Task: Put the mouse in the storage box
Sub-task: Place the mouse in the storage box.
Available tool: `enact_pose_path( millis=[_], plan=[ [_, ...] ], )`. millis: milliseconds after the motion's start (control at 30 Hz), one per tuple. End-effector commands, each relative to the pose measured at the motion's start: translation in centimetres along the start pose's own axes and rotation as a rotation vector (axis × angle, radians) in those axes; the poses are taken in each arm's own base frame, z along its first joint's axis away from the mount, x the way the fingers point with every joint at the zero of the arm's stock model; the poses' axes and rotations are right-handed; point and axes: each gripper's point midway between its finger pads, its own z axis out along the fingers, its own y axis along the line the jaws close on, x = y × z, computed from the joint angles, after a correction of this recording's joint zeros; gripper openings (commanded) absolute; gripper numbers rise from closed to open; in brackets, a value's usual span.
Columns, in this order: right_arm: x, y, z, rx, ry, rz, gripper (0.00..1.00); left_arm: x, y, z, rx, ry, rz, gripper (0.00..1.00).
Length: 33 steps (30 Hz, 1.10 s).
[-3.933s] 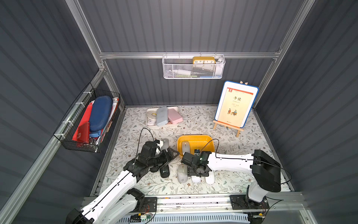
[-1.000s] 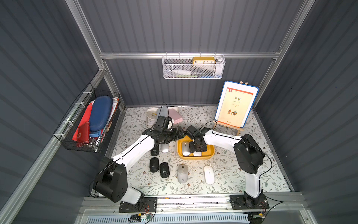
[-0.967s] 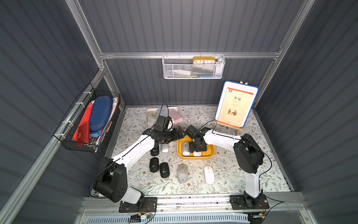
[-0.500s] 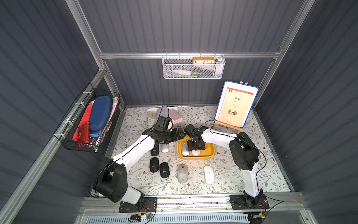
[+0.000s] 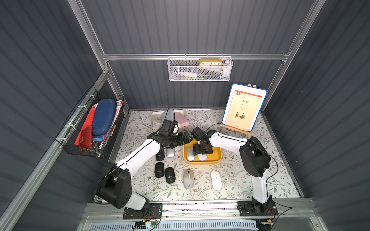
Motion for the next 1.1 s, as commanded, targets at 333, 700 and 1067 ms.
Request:
enact_pose_path(
  millis=[333, 700, 1067],
  plan=[
    [0.4, 1.2, 0.7, -0.066, 0.052, 0.045, 0.74, -0.8, -1.5, -1.8, 0.029, -0.031, 0.042, 0.91],
    [-0.5, -1.2, -5.5, 0.018, -0.071, 0.056, 0.77, -0.7, 2.2, -2.7, -0.127, -0.082, -0.115, 0.89],
    [-2.8, 8.0, -10.6, -0.110, -0.173, -0.092, 0.76, -2.8, 10.5, -11.4, -0.270, -0.312, -0.388, 0.92]
  ],
)
